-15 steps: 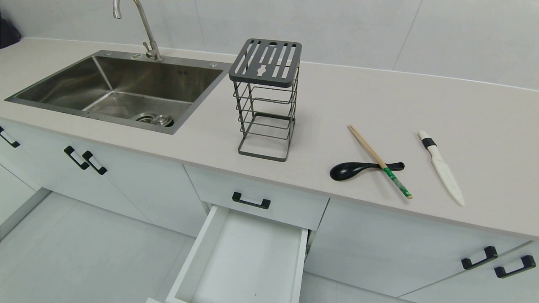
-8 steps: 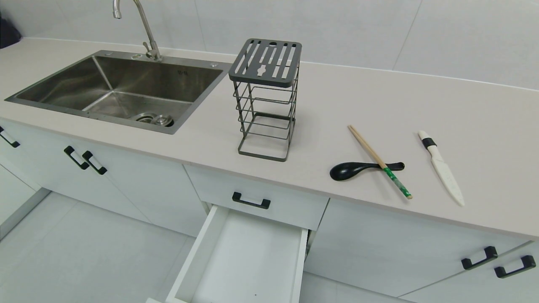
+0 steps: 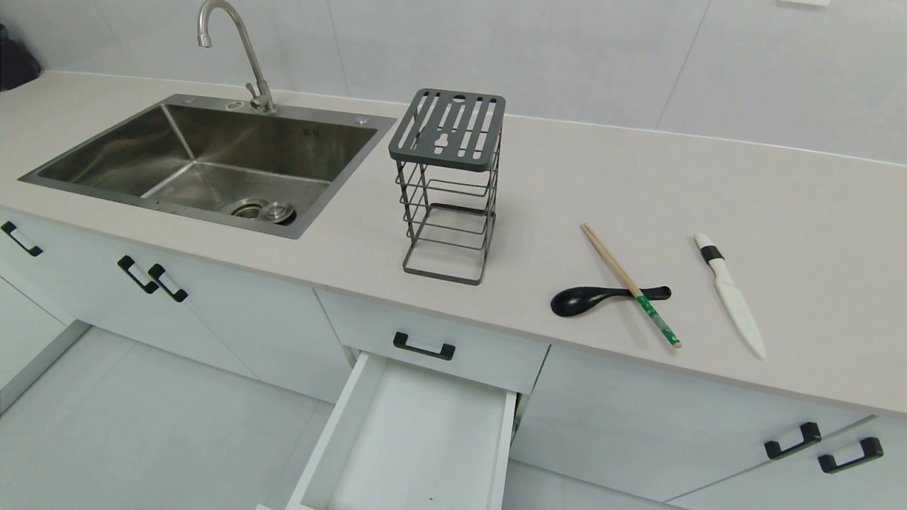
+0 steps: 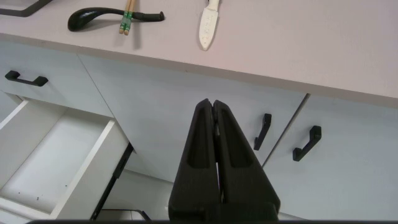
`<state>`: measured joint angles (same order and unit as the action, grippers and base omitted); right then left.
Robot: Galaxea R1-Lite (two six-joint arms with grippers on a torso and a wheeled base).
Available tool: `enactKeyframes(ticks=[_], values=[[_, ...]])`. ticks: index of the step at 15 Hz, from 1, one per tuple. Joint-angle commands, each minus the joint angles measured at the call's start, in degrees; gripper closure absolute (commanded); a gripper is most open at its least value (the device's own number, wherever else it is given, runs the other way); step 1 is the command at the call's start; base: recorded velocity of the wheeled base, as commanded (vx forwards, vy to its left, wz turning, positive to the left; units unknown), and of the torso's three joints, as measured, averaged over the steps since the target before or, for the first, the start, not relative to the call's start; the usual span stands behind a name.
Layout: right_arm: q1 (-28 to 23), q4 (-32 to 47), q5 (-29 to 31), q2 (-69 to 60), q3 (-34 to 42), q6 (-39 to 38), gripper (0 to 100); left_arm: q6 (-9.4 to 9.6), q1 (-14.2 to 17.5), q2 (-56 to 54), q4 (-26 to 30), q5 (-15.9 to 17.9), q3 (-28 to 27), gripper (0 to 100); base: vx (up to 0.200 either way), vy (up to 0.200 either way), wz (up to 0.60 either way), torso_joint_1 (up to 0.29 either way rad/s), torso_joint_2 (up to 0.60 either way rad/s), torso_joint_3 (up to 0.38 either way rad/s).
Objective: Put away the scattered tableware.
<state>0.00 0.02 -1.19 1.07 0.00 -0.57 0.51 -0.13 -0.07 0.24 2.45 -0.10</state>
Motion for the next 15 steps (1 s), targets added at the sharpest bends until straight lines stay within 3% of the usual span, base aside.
enactKeyframes(ticks=[1, 15], values=[[0.0, 0.0, 0.0, 0.0, 0.0, 0.0, 100, 0.02, 0.0, 0.1, 0.0, 0.0, 0.0, 0, 0.0, 0.0, 0.0, 0.0, 0.0, 0.0], [0.0, 0.0, -2.0, 0.0, 0.0, -0.4, 100, -0.07, 0.0, 0.1, 0.0, 0.0, 0.0, 0, 0.0, 0.0, 0.0, 0.0, 0.0, 0.0]])
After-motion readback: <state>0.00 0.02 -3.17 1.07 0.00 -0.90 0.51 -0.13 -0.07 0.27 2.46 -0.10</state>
